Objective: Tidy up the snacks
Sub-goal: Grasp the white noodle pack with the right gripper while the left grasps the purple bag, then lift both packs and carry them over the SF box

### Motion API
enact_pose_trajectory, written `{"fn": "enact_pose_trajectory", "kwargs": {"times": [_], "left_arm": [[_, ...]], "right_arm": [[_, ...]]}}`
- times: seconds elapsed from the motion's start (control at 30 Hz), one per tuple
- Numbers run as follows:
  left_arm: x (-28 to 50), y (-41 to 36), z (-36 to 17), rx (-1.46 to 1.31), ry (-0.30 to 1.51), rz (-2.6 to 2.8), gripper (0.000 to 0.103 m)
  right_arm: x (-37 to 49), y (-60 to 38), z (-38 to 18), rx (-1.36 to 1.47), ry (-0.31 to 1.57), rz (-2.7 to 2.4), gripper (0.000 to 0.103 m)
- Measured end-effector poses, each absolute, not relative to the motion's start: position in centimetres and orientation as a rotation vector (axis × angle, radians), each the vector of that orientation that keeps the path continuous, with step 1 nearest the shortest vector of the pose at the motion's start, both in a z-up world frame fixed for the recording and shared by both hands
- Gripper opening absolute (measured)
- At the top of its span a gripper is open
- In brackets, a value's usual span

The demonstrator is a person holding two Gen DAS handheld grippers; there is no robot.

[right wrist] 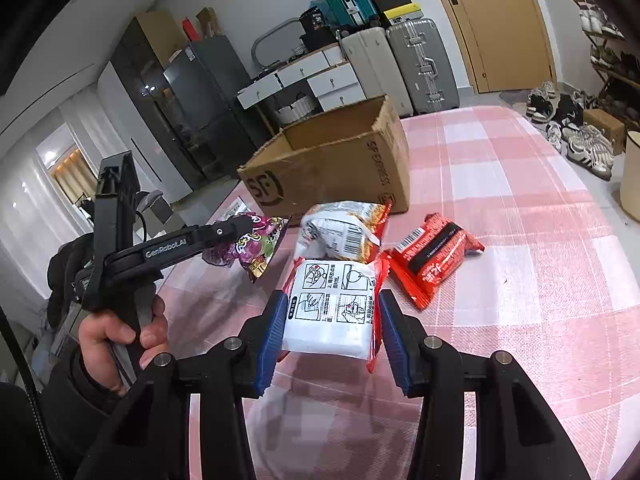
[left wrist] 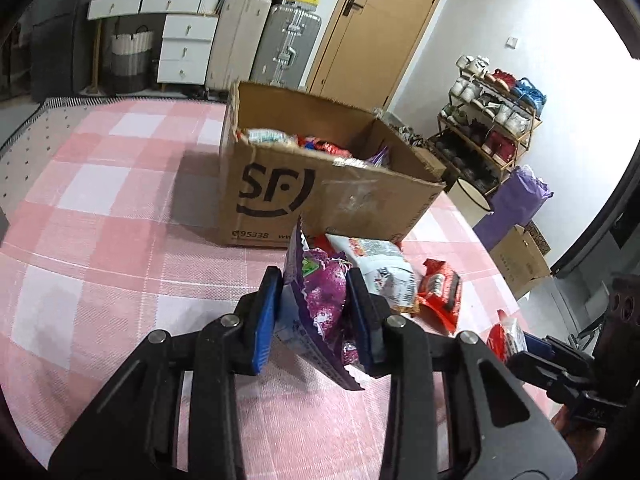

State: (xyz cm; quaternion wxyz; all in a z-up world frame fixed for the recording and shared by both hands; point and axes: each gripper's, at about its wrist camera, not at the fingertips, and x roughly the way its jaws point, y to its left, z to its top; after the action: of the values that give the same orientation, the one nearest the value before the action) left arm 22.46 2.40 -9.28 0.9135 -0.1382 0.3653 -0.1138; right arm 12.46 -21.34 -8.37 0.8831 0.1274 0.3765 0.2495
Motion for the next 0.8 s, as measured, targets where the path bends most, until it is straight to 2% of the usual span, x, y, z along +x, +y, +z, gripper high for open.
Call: {"fn": "enact_pose_trajectory", "kwargs": {"times": [0.53, 0.8], "left_arm": [[14.9, 3.1, -1.9, -0.265, 0.62, -0.289, 0.031], [10.2, 3.6, 3.6, -0.237, 0.52, -0.314, 0.031]], "right_arm": [[9.9, -18.4, -0.5, 0.178, 0.633, 0.578, 0.046], [9.1, -16.9, 3.8, 0.13, 0.563, 0.603, 0.046]]}}
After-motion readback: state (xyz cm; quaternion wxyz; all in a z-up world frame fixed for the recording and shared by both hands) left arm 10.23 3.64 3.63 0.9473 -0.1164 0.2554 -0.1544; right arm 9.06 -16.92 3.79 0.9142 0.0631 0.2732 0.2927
